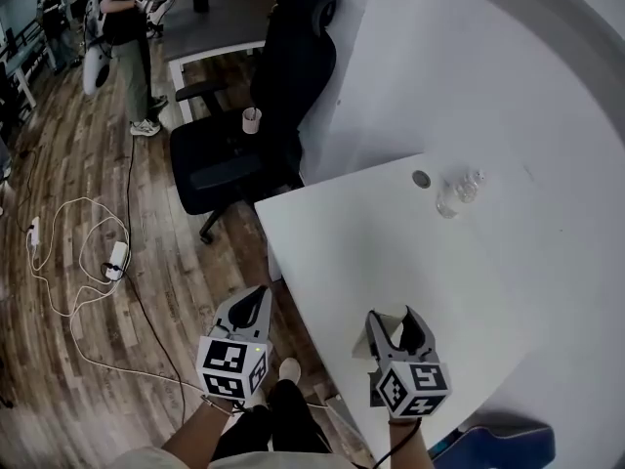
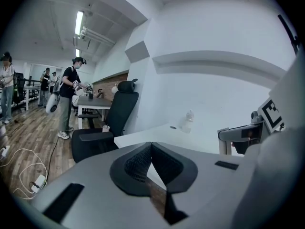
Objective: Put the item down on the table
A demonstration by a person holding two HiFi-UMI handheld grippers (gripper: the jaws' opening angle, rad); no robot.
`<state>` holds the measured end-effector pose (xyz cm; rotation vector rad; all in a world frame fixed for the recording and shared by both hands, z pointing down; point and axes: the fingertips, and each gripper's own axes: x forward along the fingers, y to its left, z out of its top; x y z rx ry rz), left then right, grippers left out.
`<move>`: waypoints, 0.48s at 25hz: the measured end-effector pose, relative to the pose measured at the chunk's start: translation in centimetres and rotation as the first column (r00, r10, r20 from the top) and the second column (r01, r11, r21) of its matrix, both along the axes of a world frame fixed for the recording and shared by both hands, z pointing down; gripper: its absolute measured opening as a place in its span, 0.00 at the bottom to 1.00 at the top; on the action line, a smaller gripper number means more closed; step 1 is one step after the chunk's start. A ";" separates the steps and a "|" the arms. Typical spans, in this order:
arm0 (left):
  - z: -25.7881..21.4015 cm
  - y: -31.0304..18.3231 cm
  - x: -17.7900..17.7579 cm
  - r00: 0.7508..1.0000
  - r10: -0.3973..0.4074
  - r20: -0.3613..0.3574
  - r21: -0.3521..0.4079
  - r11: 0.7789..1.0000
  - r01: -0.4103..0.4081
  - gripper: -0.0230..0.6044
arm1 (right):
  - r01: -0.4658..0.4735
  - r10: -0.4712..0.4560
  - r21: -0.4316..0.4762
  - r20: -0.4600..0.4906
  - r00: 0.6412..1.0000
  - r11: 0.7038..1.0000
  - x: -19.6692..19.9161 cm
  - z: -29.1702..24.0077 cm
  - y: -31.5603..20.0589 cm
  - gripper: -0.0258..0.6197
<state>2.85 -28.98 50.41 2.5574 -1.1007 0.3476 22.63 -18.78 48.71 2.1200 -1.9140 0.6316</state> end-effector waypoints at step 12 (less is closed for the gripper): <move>1.1 -0.3 0.4 0.999 -0.045 0.015 -0.015 0.999 0.045 0.06 | 0.075 -0.075 -0.036 -0.001 0.997 0.996 0.3 1.8 -1.8 0.50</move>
